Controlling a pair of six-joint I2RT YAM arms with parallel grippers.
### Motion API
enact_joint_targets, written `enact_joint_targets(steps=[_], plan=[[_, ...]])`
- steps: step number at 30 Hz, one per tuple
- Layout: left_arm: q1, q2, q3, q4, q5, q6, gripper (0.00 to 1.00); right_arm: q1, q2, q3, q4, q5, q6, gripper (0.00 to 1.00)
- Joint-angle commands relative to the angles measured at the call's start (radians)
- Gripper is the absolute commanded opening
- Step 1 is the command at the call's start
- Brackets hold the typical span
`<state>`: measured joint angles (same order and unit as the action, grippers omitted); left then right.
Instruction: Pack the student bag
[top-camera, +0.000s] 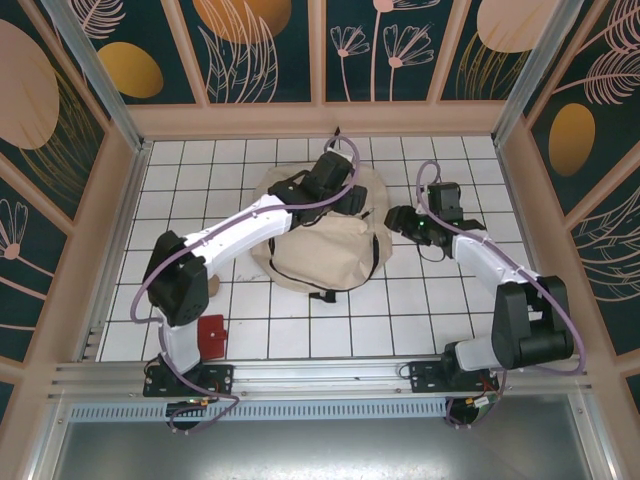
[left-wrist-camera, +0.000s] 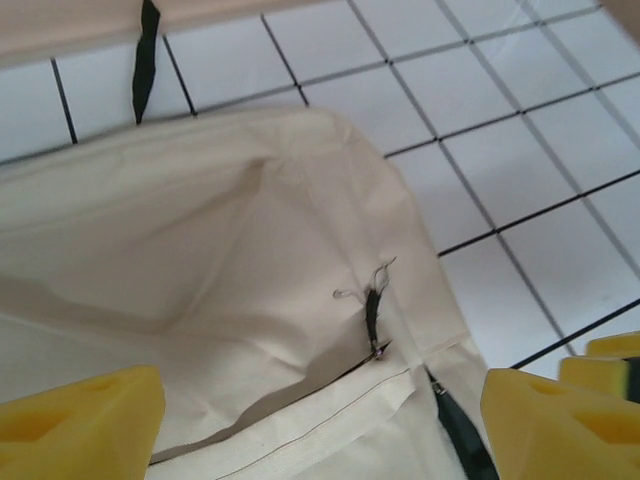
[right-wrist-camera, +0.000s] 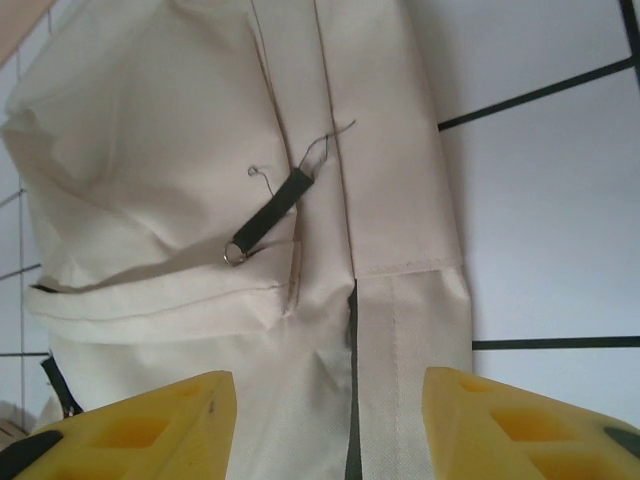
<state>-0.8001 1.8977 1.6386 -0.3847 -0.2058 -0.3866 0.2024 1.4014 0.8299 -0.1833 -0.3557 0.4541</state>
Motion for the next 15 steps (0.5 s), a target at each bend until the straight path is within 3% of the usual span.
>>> enact_joint_targets(steps=[1,8,11,15], plan=[[0.043,-0.011,-0.043,0.006,-0.006,-0.064,0.82,0.061,0.017,0.054,-0.044,0.020,-0.038,0.52],[0.226,-0.178,-0.323,0.076,0.064,-0.195,0.84,0.237,0.135,0.136,-0.075,0.139,0.059,0.52],[0.291,-0.262,-0.422,0.079,0.070,-0.215,0.85,0.259,0.156,0.143,-0.161,0.313,0.149,0.53],[0.354,-0.320,-0.503,0.100,0.092,-0.227,0.86,0.258,0.136,0.086,-0.216,0.395,0.224,0.54]])
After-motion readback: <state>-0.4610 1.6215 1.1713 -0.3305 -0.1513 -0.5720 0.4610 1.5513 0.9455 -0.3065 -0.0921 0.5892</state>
